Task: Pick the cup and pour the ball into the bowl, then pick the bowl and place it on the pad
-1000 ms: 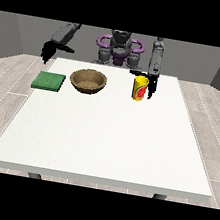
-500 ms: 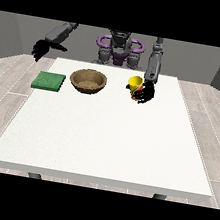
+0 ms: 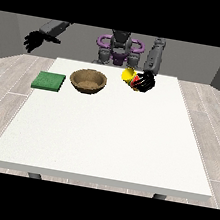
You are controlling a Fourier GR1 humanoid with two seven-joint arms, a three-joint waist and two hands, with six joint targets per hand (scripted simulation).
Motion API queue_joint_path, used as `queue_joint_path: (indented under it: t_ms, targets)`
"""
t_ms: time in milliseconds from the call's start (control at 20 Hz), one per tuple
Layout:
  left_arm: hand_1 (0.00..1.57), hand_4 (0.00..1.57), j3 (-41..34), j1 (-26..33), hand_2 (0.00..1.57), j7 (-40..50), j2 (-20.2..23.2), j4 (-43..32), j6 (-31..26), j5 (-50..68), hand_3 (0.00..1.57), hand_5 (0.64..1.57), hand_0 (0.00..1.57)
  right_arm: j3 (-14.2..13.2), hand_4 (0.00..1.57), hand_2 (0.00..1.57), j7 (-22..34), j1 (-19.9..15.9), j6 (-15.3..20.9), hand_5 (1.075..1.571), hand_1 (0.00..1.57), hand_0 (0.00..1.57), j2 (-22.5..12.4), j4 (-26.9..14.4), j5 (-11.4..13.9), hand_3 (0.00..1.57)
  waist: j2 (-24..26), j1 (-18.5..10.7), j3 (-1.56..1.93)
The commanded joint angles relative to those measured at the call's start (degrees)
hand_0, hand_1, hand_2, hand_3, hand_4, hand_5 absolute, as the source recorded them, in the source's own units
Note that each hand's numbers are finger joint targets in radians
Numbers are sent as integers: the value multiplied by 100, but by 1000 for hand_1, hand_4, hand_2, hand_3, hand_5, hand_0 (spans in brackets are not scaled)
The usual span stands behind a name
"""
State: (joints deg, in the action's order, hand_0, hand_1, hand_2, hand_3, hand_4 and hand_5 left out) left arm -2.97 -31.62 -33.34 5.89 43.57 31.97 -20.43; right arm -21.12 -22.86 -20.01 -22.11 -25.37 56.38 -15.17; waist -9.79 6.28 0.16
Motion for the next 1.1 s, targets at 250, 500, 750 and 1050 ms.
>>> queue_joint_path:
  t_ms: [250, 500, 750, 1050]
  targets:
    - [1375, 1143, 1263, -370, 1571, 2246, -158, 39, 429, -1840, 1571, 1567, 1375, -10, 0, 0, -150, 418, 32, 1560, 0, 0, -50, -867, 266, 0, 1126, -498, -6]
    - [1346, 1048, 2060, -557, 1571, 3327, -475, 273, 52, -2878, 1571, 1569, 1346, -227, 0, 0, -599, 744, 48, 1560, 0, 0, -158, -1550, 327, 0, 1468, -1054, -2]
    - [1346, 1048, 1870, -857, 1571, 3741, -296, 655, -469, -3167, 1571, 1569, 1346, -197, 0, 0, -779, 501, -41, 1554, 0, 0, -211, -1632, 314, 0, 1176, -878, -11]
    - [937, 910, 2688, -760, 1571, 4562, -583, 740, -271, -4184, 1571, 1571, 937, -205, 0, 0, -710, 353, -178, 1547, 0, 0, -391, -1835, 307, 0, 1176, -735, -11]
